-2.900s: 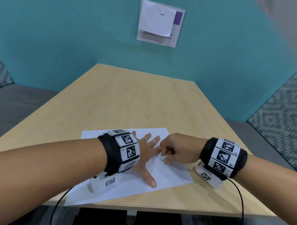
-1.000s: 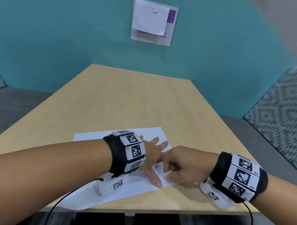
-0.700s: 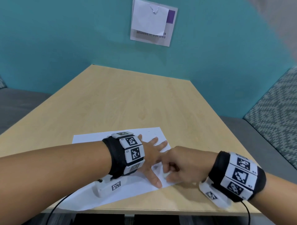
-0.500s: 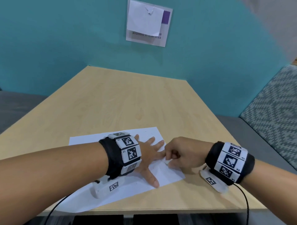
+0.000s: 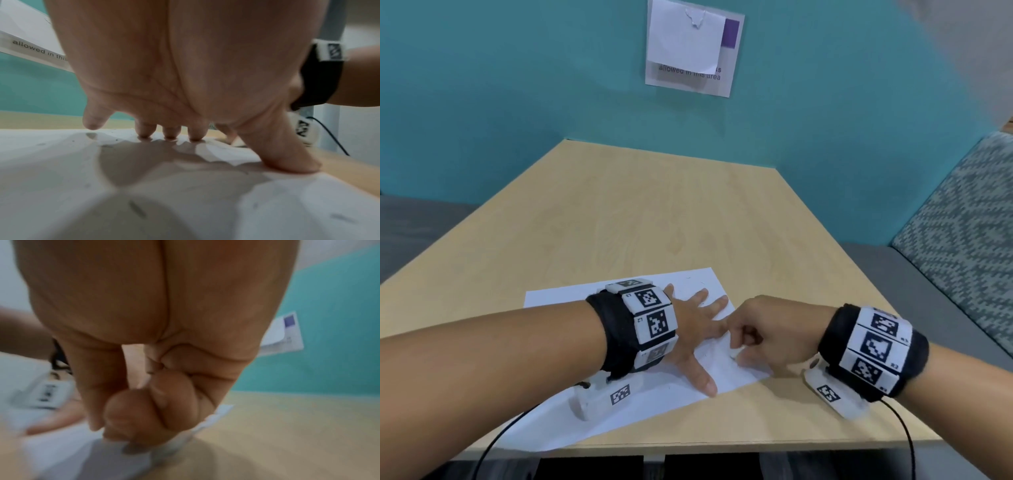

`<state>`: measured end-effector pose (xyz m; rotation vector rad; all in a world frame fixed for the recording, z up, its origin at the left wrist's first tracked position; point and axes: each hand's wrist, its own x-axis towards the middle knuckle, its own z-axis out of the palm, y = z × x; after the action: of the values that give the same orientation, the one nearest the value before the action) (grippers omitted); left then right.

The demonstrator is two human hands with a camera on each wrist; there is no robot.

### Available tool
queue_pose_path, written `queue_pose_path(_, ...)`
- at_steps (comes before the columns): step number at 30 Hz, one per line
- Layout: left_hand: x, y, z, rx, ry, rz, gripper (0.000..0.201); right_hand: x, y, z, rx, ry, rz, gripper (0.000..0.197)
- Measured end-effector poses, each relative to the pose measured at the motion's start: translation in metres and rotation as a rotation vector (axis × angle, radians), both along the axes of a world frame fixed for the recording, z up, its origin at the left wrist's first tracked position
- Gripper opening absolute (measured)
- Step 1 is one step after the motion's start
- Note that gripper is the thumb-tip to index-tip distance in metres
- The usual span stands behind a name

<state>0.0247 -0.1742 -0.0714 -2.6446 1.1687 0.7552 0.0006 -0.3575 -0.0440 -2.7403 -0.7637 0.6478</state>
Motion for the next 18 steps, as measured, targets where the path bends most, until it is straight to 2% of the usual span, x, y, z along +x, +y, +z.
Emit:
queue_pose_path(3, -0.001, -0.001, -0.001, -0.004, -0.004, 0.005, 0.110, -0.002, -0.002, 0.000, -0.032, -0.037, 0.015, 0.007)
queue_pose_path(6, 0.001, 0.001, -0.001, -0.010, 0.001, 0.005, 0.110, -0.011, 0.005, -0.003, -0.008, 0.027, 0.075, 0.011)
queue_pose_path(10, -0.001, -0.002, 0.001, 0.013, -0.013, -0.003, 0.112, 0.003, -0.005, 0.002, -0.039, -0.033, -0.024, 0.010)
queue_pose_path(14, 0.001, 0.000, 0.000, -0.008, 0.001, 0.009, 0.111, -0.012, 0.007, -0.001, -0.004, 0.034, 0.088, 0.009)
queue_pose_path(18, -0.001, -0.002, 0.002, 0.020, 0.001, 0.006, 0.112, 0.004, -0.004, 0.003, -0.040, -0.035, -0.029, 0.010)
